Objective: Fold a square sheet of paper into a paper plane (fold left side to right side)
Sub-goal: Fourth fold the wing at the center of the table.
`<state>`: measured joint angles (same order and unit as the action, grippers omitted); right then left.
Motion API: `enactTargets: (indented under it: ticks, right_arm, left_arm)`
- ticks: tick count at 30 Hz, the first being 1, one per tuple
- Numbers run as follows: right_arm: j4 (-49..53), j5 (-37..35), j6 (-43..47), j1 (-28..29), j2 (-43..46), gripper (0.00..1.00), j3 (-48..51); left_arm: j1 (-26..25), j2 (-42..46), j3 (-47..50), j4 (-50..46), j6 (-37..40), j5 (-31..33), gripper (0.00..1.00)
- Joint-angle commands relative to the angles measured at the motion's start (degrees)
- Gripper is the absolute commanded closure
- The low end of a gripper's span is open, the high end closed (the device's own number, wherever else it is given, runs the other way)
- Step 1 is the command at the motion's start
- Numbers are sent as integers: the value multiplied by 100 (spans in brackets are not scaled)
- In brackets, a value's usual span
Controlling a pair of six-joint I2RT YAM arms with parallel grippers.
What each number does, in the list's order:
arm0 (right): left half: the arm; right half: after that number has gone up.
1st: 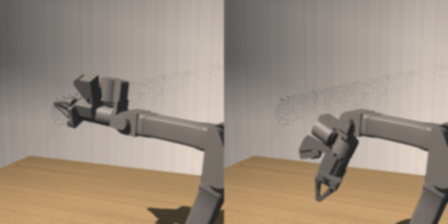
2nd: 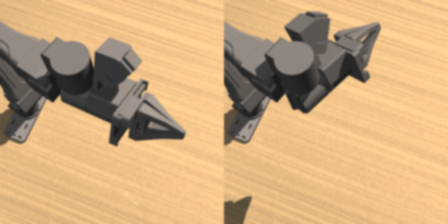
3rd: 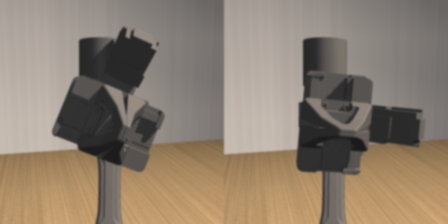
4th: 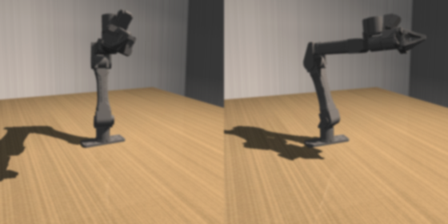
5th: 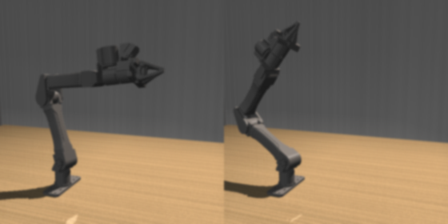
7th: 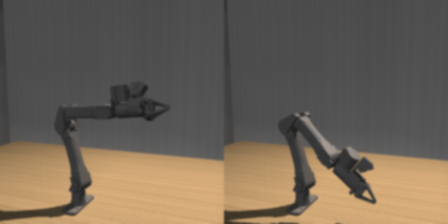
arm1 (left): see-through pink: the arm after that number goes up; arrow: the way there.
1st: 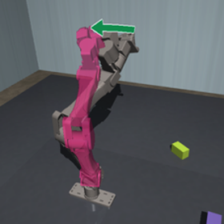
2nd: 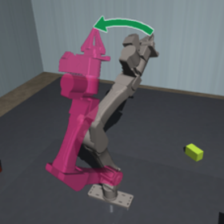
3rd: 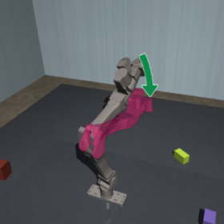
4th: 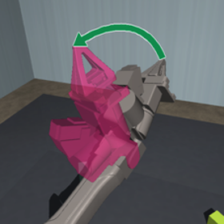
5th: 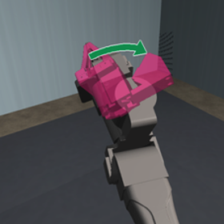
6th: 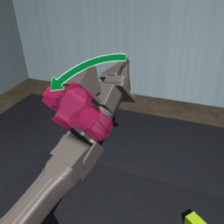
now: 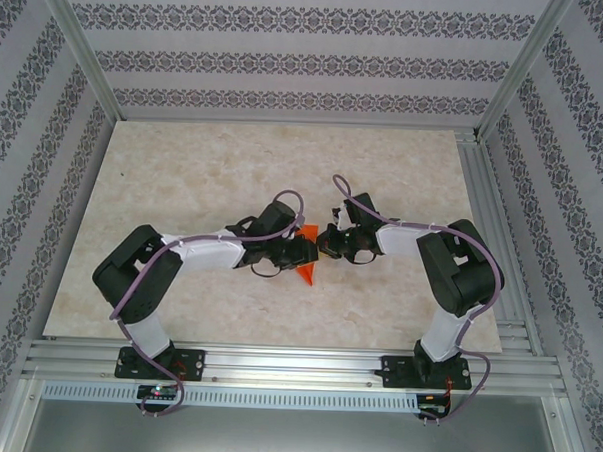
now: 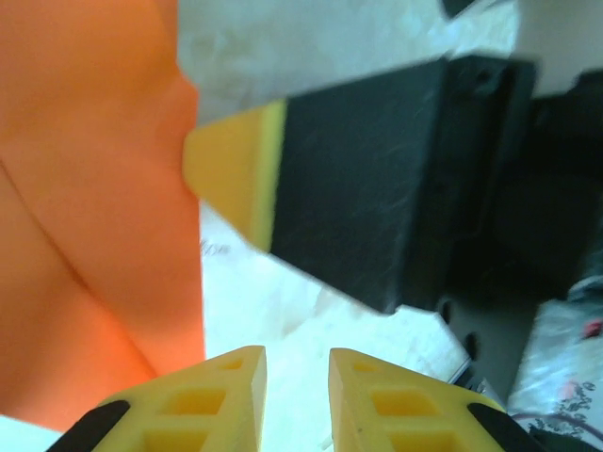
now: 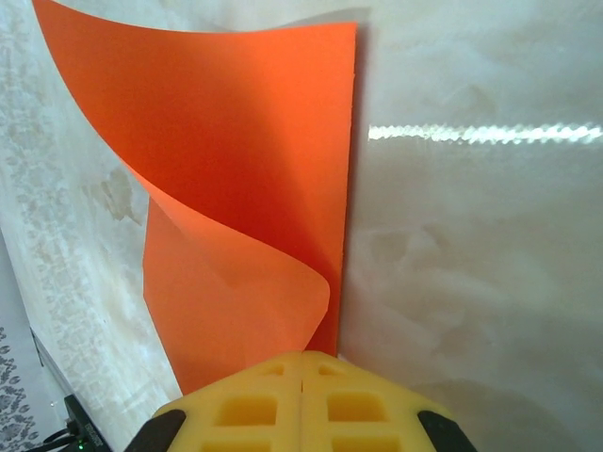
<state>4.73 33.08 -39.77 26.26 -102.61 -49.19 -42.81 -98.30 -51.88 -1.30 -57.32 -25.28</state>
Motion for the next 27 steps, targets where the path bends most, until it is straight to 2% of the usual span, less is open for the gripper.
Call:
enactTargets:
  ticks: [1,27]
  right_arm:
    - [65,-89,147,72,-62,97,-161]
    - [140,-140,222,142,-137,97,-191]
  left_arm:
    - [-94,67,191,189,-116,-61,74]
    - [-281,-308,374,517,-253,-30,75]
